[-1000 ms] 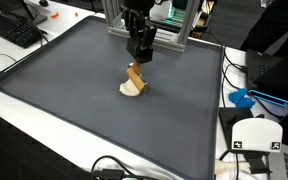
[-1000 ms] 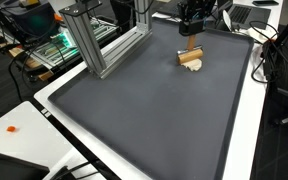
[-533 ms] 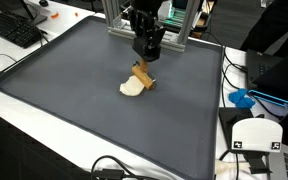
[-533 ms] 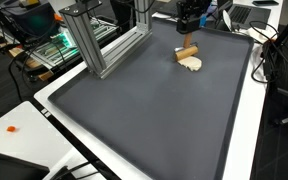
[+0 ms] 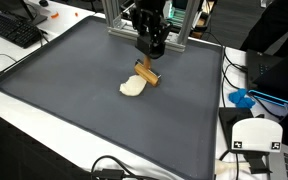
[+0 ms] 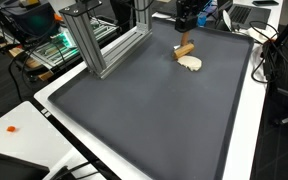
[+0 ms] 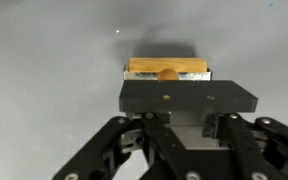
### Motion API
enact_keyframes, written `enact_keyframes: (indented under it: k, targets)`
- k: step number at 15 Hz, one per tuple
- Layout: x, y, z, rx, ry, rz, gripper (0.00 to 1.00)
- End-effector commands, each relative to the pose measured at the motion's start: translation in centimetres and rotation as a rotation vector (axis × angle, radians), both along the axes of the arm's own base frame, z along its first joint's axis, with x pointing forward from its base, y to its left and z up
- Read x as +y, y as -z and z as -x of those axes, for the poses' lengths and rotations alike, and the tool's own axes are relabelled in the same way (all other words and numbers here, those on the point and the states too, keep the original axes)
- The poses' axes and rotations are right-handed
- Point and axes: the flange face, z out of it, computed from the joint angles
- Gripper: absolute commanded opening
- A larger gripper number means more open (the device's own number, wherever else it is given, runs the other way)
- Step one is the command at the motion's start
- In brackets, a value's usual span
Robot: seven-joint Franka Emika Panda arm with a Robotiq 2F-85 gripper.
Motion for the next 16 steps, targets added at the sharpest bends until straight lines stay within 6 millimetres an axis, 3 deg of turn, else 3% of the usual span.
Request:
enact_keyframes:
  k: [1, 10, 13, 16]
  targets:
    - [-0.5, -4.1, 1.1, -0.017, -0.126, -0.012, 0.22]
    - [-2.7, -13.7, 6.0, -0.012, -0.389, 0.013, 0.22]
    - [-3.3, -15.6, 7.9, -0.023, -0.431, 0.002, 0.22]
    - [-3.6, -16.1, 10.1, -0.051, -0.448, -0.017, 0.22]
